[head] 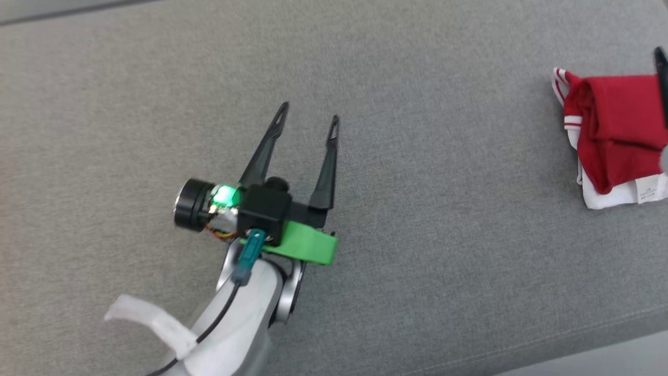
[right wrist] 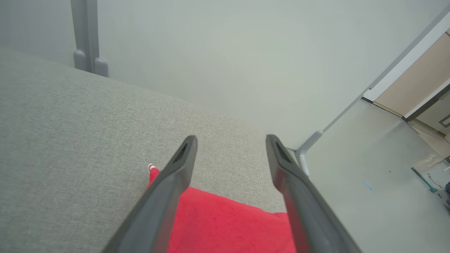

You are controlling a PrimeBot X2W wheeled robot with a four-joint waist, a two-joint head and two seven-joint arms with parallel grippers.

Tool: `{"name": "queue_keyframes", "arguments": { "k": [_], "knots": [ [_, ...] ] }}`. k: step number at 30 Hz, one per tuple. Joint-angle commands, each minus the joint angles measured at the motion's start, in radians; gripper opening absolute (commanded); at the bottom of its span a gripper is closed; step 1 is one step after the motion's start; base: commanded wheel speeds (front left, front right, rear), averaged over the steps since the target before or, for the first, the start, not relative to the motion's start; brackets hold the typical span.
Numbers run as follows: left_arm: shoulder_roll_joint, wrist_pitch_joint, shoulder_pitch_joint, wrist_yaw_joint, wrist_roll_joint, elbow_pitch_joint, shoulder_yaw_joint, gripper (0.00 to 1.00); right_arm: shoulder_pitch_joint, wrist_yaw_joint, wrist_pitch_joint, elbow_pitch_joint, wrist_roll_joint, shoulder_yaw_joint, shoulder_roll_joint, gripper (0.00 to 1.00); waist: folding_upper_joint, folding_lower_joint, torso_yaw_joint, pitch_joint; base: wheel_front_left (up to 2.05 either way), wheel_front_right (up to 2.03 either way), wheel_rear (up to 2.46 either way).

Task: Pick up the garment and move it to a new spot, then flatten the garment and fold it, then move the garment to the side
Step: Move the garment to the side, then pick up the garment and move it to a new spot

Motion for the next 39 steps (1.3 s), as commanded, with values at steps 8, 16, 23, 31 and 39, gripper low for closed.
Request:
{"name": "queue_keyframes", "arguments": {
  "k": [8, 16, 23, 31, 39],
  "knots": [
    [0.004, 0.000, 0.226, -0.019, -0.021, -0.067, 0.153, 1.00, 0.226, -0.002, -0.003, -0.250, 0.038, -0.090, 0.162, 1.00, 0.0001, 0.0000, 0.130, -0.228, 0.00, 0.00, 0.00],
    [0.003, 0.000, 0.396, -0.029, -0.058, -0.107, 0.256, 1.00, 0.460, -0.002, -0.003, -0.447, 0.003, -0.192, 0.381, 1.00, 0.0001, 0.0000, 0.170, -0.295, 0.00, 0.00, 0.00],
    [0.003, 0.000, 0.468, -0.042, -0.041, -0.131, 0.275, 1.00, 0.602, -0.001, -0.003, -0.534, -0.051, -0.231, 0.513, 1.00, 0.0001, 0.0000, 0.185, -0.326, 0.00, 0.00, 0.00],
    [0.003, 0.000, 0.500, -0.038, -0.027, -0.158, 0.263, 1.00, 0.654, -0.001, -0.003, -0.542, -0.084, -0.223, 0.550, 1.00, 0.0001, 0.0000, 0.185, -0.336, 0.00, 0.00, 0.00],
    [0.003, 0.000, 0.497, -0.037, -0.030, -0.155, 0.266, 1.00, 0.658, -0.001, -0.003, -0.535, -0.087, -0.227, 0.556, 1.00, 0.0001, 0.0000, 0.180, -0.344, 0.00, 0.00, 0.00]
  ]
}}
